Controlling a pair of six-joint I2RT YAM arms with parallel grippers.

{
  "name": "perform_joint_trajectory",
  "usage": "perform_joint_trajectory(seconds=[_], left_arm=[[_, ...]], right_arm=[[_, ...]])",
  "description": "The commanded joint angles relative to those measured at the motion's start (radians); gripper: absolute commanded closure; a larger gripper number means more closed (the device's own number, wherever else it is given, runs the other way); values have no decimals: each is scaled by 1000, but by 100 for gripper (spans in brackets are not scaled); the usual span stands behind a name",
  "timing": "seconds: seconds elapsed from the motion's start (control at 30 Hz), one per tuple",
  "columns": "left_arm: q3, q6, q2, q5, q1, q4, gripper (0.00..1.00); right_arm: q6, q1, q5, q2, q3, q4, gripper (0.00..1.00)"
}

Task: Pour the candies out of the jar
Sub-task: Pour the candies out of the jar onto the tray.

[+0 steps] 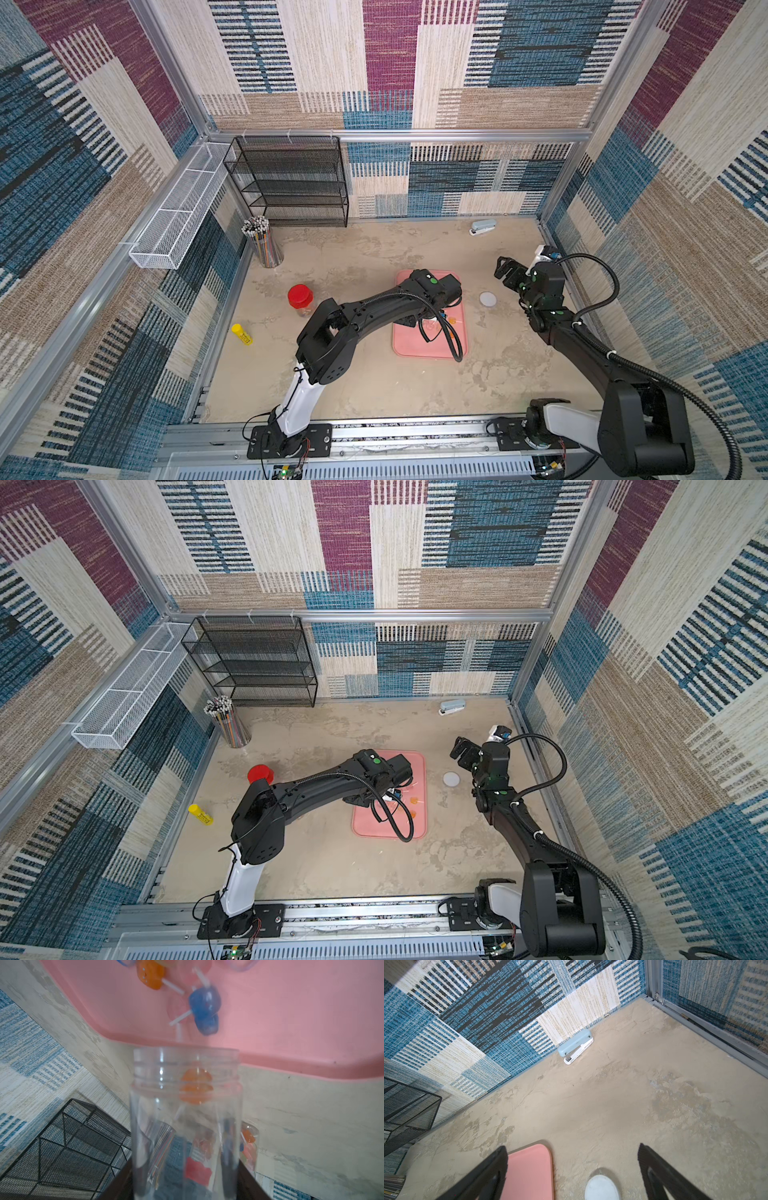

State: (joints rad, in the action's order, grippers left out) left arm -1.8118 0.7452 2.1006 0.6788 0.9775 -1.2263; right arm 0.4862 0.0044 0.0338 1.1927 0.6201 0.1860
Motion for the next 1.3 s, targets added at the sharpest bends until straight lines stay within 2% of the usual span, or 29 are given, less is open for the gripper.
perform_joint_trajectory(seconds=[0.0, 0.23, 0.33, 0.4, 0.53, 0.77, 1.0, 1.13, 1.27], left_arm=[[-8, 30, 2, 37, 0, -29, 100], [3, 13, 2, 17, 0, -21, 100], [21, 17, -18, -9, -5, 41, 100], [58, 29, -56, -57, -14, 133, 100], [142, 9, -163, -233, -58, 348, 100], [247, -191, -311, -487, -172, 604, 100], [470, -485, -484, -754, -311, 940, 100], [579, -599, -554, -837, -363, 1115, 100], [629, -663, -578, -912, -392, 1203, 100]], right_arm=[[-4, 0, -2, 2, 8, 12, 0], [-6, 0, -2, -2, 9, 12, 0], [-5, 0, -10, -4, 9, 12, 0], [-9, 0, -25, -7, 12, 11, 0], [-20, 0, -121, -16, 15, 31, 0], [-21, 0, -357, -39, 44, 50, 0], [54, 7, -725, -34, 49, 165, 0], [39, 77, -792, -25, 76, 188, 0], [24, 177, -850, -5, 118, 206, 0]])
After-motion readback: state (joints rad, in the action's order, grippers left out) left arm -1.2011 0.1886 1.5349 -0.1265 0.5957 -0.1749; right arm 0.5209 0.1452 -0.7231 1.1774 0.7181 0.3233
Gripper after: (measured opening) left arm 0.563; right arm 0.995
